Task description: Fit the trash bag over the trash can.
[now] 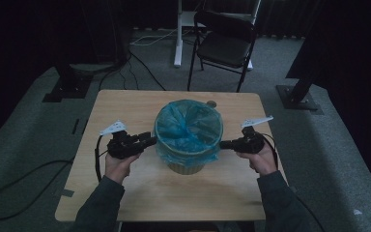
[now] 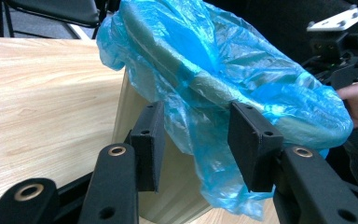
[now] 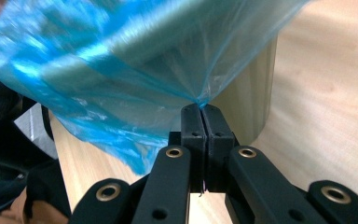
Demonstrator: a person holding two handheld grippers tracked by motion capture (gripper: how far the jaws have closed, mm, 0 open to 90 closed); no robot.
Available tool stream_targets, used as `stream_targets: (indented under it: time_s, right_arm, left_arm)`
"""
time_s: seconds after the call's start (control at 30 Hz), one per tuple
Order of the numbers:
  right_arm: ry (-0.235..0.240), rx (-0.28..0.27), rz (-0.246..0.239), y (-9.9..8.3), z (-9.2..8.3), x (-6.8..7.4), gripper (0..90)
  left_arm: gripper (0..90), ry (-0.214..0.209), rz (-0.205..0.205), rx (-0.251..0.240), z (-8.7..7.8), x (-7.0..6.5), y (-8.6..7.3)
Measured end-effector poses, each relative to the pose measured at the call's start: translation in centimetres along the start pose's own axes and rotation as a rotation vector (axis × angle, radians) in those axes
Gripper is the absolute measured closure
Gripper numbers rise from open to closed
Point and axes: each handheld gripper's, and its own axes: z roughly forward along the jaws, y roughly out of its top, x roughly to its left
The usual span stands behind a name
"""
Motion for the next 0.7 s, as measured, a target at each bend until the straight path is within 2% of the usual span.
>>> stream_targets:
  time_s: [0.07, 0.13, 0.2, 0.3, 0.37, 0.43, 0.5, 0.7]
  right_arm:
    - [-0.006, 0.031, 0.004, -0.2, 0.2, -0.2, 88.7]
    - [-0.021, 0.067, 0.002, -0.2, 0.3, -0.2, 83.9]
    - [-0.046, 0.060, -0.010, 0.0, -0.3, -0.1, 76.2]
    - [-0.075, -0.022, 0.001, 0.7, -2.0, -0.2, 67.2]
    - [-0.082, -0.081, 0.006, 1.4, -3.0, -0.3, 64.5]
    - [-0.096, -0.128, 0.005, 2.3, -3.7, -0.1, 62.4]
    - [-0.096, -0.177, -0.016, 3.3, -3.9, 0.0, 59.9]
    - [-0.143, -0.194, -0.043, 5.7, -2.5, -0.3, 61.0]
  left_arm:
    - [56.2, 0.006, 0.003, 0.002, 0.0, 0.1, 0.1]
    - [56.2, 0.016, 0.000, -0.006, -0.1, 0.3, 0.2]
    - [56.2, 0.026, -0.001, -0.017, -0.3, 0.5, 0.6]
    - [56.2, 0.043, 0.004, -0.036, -0.3, 0.8, 1.7]
    - [55.9, 0.052, 0.005, -0.042, -0.1, 1.0, 2.6]
    - [55.4, 0.059, 0.007, -0.042, 0.4, 1.3, 3.5]
    - [55.1, 0.071, 0.004, -0.037, 1.0, 1.6, 4.3]
    - [55.2, 0.087, -0.020, -0.013, 2.9, 2.3, 4.9]
